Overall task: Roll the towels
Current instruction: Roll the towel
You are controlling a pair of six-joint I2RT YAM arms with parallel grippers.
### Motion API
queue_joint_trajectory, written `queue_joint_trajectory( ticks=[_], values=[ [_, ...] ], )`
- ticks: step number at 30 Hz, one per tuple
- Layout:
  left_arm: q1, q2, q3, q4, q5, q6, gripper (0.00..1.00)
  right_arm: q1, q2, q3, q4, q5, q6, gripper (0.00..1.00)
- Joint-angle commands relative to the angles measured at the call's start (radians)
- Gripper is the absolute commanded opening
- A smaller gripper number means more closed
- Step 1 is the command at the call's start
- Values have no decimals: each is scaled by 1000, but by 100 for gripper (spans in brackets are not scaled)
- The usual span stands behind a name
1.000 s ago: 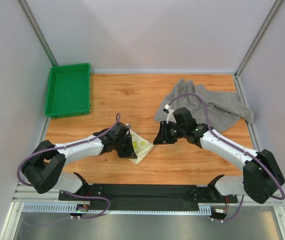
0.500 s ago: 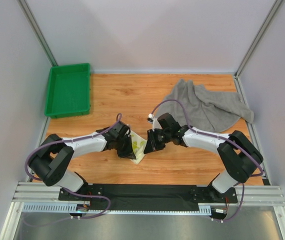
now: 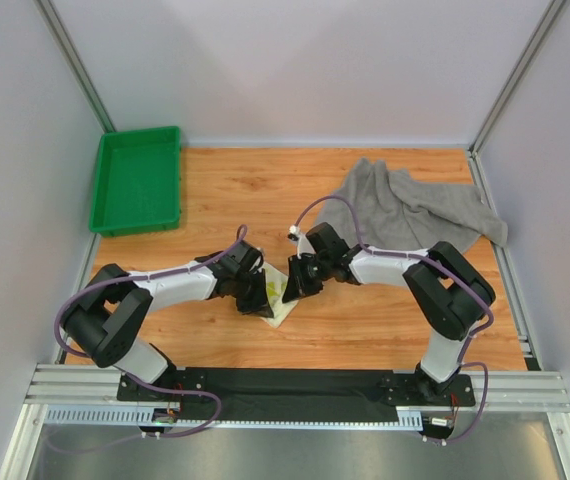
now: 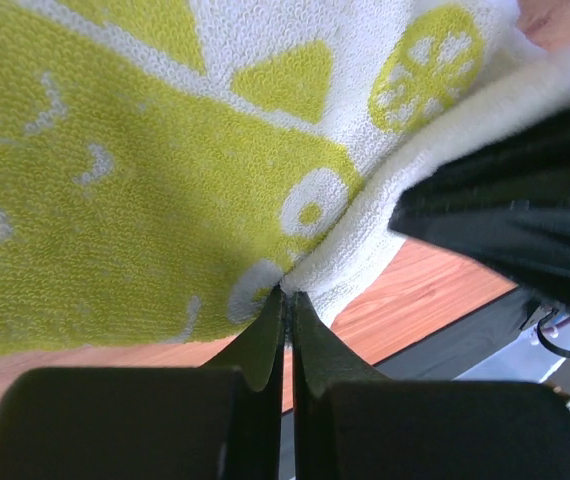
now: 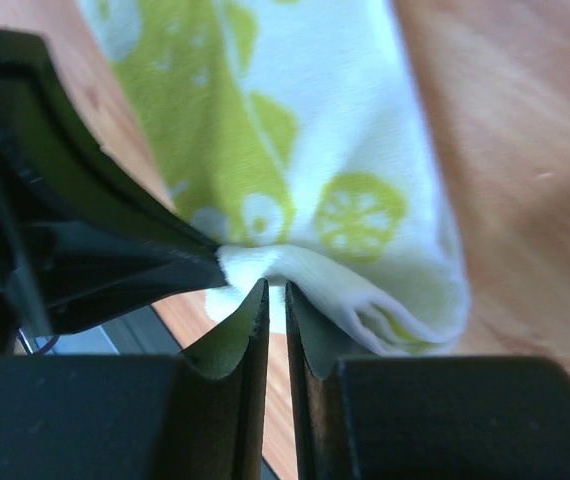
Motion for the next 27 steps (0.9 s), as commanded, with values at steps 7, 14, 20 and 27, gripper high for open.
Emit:
queue_joint_trajectory(
  ticks=[7,14,20,27],
  values=[
    [3,32,14,-47,-32,38,0,-121,64,49,56,-14,-38,11],
    [1,13,34,-78,-54,67,20,-133,104,46,87,-46,-15,10],
    [-2,-63,62,-132,-127,90,56,-119,112,20,87,-41,-17,9],
    [-83,-148,194,-335,-407,147,70,-99,102,25,67,-7,-37,9]
  ],
)
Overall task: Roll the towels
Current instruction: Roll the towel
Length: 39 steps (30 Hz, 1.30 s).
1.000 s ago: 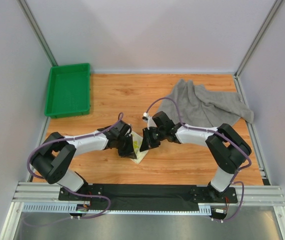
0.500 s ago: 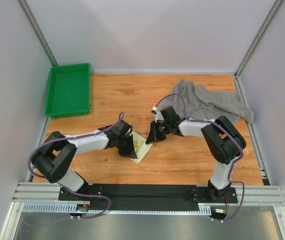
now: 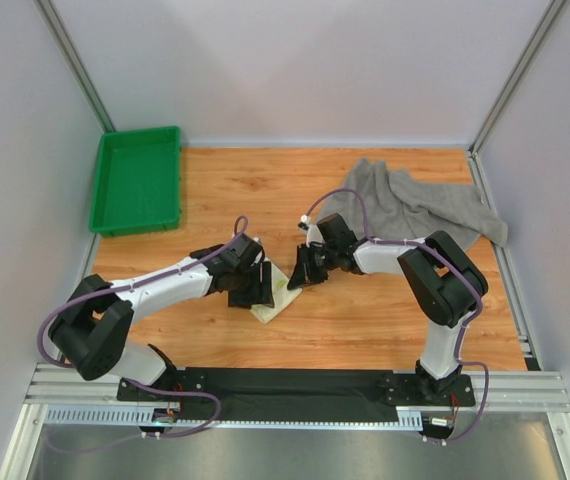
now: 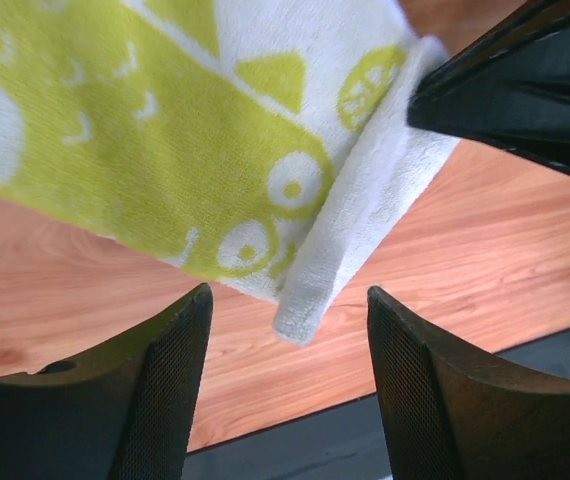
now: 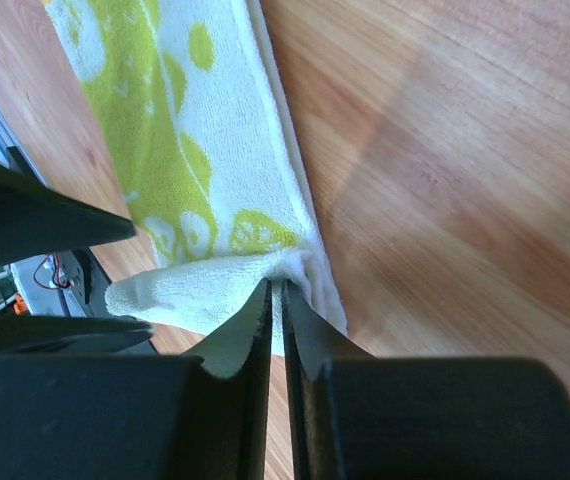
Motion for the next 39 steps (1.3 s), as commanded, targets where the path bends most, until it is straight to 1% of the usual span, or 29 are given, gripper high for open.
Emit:
queue_joint_trajectory(
  ticks=[1,2,3,4,5,6,7,8,9,12,14,17,22,25,34,35,38,39],
  values=[
    [-64,-58,108,-152,-221,62,70,16,12,-3,-4,54,-38,9],
    [-102,-61,152,-174,-255,69,68,19,12,2,-10,60,-41,9],
    [-122,-69,175,-204,-321,88,65,21,12,5,-11,63,-41,9],
    [-170,-72,210,-217,-353,98,64,27,14,6,-19,63,-41,9],
    [-191,-74,224,-217,-376,114,60,28,15,14,-24,67,-46,8],
    [-214,-81,234,-205,-401,156,53,31,15,16,-27,72,-47,8],
    [-250,-83,244,-186,-400,179,49,34,18,19,-33,72,-47,8],
    [-261,-80,245,-145,-388,197,45,37,20,22,-34,72,-50,8],
    [-267,-69,242,-124,-334,214,43,38,22,23,-36,74,-50,8],
    [-270,-11,238,-91,-269,228,41,38,25,29,-42,74,-54,8],
    [-270,18,229,-97,-277,205,40,39,28,34,-50,77,-55,8],
    [-270,45,193,-74,-289,179,40,38,38,48,-65,72,-60,8],
    [-270,72,148,-56,-308,173,48,39,43,51,-79,77,-66,7],
    [-270,98,139,-67,-306,178,49,39,54,55,-82,77,-64,7],
    [-270,92,51,-30,-294,156,55,39,78,72,-90,77,-66,6],
    [-270,91,45,-28,-289,156,60,38,81,77,-90,77,-66,6],
    [-270,81,13,-19,-279,148,67,39,91,88,-96,77,-66,6],
    [-270,77,-7,-17,-277,147,67,39,92,91,-97,77,-66,6]
  ],
)
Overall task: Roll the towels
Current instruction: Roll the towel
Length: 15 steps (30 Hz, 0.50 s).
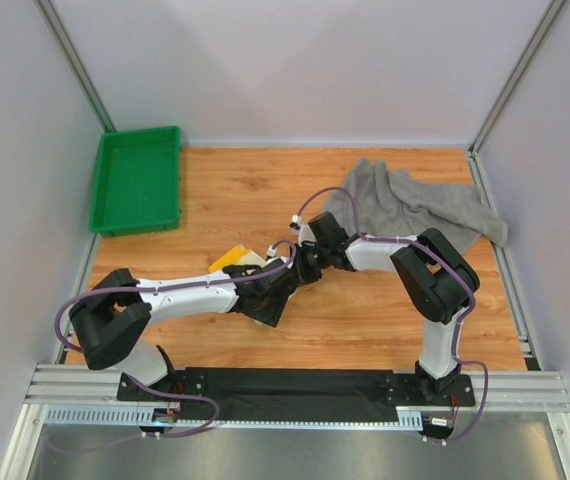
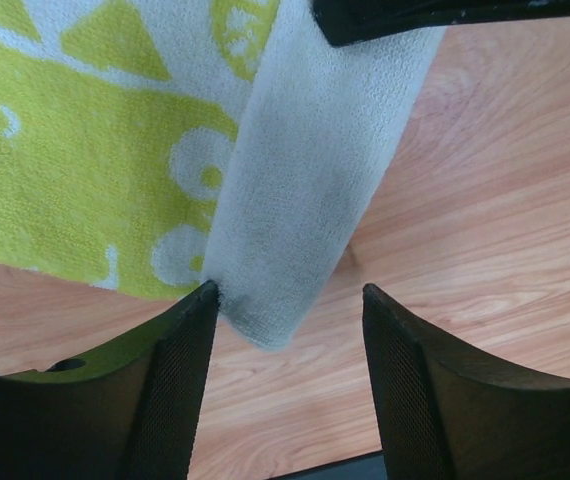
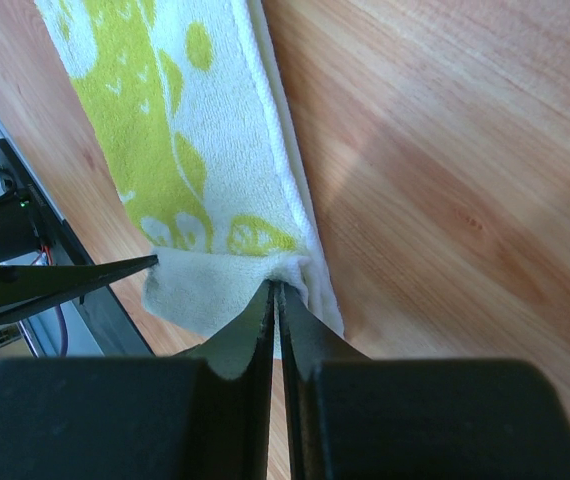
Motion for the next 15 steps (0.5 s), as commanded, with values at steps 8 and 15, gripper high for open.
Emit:
queue_joint_trajectory(
  ticks=[8,15],
  values=[
    [0,-36,-94,84,58,-2,66,6,66,55,-59,61,-41,5],
    [-12,30,-74,77,67,-19,59,8,84,111,-108,69,-56,5]
  ],
)
